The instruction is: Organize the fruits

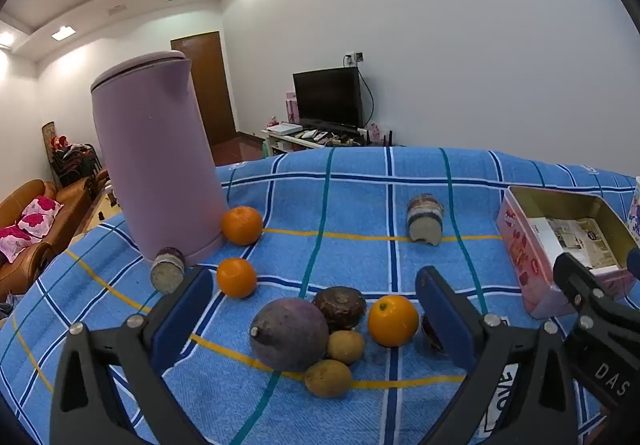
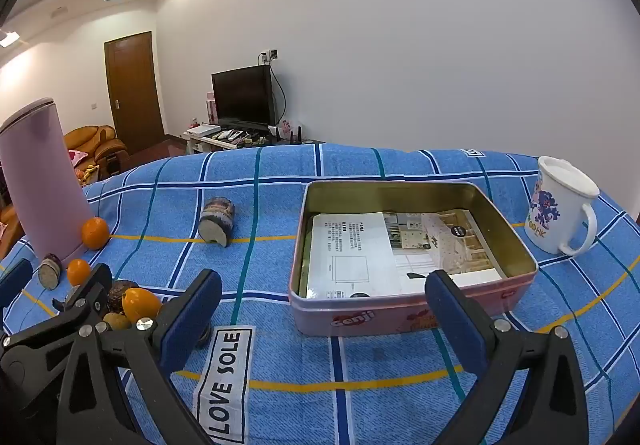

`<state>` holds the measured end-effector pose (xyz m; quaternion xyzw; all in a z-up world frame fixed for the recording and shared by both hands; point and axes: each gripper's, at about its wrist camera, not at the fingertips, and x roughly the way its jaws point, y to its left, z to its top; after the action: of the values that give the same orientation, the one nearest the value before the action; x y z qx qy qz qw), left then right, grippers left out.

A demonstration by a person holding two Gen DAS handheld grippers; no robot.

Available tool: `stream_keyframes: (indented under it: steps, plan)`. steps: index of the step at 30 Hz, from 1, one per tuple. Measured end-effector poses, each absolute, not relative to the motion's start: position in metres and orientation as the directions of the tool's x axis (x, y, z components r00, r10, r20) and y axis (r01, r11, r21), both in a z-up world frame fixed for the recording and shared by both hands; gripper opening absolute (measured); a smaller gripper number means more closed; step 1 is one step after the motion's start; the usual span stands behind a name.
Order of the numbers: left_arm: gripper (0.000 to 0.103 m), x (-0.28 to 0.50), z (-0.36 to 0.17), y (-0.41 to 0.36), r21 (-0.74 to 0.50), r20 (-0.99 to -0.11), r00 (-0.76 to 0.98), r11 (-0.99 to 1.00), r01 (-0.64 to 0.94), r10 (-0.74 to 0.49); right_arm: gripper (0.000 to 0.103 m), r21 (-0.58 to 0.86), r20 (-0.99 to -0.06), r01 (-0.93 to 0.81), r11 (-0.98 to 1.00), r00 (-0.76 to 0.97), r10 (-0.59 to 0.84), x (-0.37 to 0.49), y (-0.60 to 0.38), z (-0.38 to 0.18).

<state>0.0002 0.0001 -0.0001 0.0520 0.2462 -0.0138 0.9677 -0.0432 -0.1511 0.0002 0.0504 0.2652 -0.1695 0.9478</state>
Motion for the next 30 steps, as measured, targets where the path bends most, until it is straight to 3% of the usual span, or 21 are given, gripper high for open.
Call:
stream_keyframes:
  steps: [30]
  plan:
    - [0.103,0.001,-0.0028,0.0013,0.083,-0.49,0.872,0.995,0.053,-0.006,0.102,0.013,-0.518,0.336,0.942,0.808,-0.281,-0.0427,-0.1508,-0.0014]
